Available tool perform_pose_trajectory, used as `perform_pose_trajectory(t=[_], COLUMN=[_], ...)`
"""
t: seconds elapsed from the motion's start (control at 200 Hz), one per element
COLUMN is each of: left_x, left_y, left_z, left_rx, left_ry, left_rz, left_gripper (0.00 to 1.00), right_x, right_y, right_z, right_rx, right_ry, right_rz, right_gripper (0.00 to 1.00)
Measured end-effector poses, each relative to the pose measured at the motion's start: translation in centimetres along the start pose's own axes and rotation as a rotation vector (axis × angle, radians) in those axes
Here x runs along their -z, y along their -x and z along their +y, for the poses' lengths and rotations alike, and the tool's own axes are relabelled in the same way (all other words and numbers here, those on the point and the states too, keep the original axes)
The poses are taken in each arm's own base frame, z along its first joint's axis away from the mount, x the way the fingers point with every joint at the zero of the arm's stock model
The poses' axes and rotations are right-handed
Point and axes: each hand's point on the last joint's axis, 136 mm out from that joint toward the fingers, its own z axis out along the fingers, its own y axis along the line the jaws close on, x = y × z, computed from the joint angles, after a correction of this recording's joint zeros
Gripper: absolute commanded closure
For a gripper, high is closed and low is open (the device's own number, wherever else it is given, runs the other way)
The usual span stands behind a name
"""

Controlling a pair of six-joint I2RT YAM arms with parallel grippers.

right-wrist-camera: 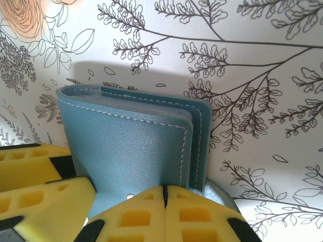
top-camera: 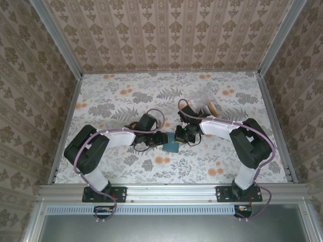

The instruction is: Put the credit cards into the card holder

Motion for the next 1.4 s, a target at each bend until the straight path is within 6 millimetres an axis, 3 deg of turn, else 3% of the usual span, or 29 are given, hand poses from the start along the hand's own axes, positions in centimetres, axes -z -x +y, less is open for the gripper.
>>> perform_pose_trajectory(t=[0.14,0.295,0.53,0.625,0.805,1.145,1.245,1.4], left_x=[-0.1,-0.3,-0.4,-0.4,-0.6,-0.6,-0.6,-0.6], left_y=[-0.1,-0.1,0.0,-0.1,-0.3,-0.2,-0.2,-0.2], left_z=[-0.4,-1.2,-1.8,-1.7,-2.0,-2.0,-2.0,-2.0], left_rx=[-0.011,-0.020,-0.005,0.004,0.008,0.011,0.011,0.011], left_ry=[-0.012,-0.037,-0.059,-0.061,-0.064,-0.063,-0.063,-0.063], left_rz=[0.004,-0.003,-0.011,-0.013,-0.015,-0.019,-0.019,-0.019], left_gripper=[0.80,0.81,0.82,0.82,0.82,0.82,0.82,0.82], right_x=[0.2,0.9,6.0,7.0,7.1,5.7,5.5,5.5], right_y=[0.0,0.1,0.8,0.9,0.4,-0.1,-0.1,-0.1], right_z=[-0.2,-0.7,-1.8,-3.1,-3.8,-4.4,-4.4,-4.3], right_rx=[0.006,0.011,0.015,-0.005,-0.007,-0.020,-0.016,-0.019], right_ry=[-0.024,-0.069,-0.143,-0.175,-0.196,-0.215,-0.211,-0.205], right_rz=[0.006,0.001,-0.075,-0.076,-0.050,0.000,0.000,0.002], right_gripper=[0.94,0.85,0.76,0.72,0.69,0.73,0.81,0.83])
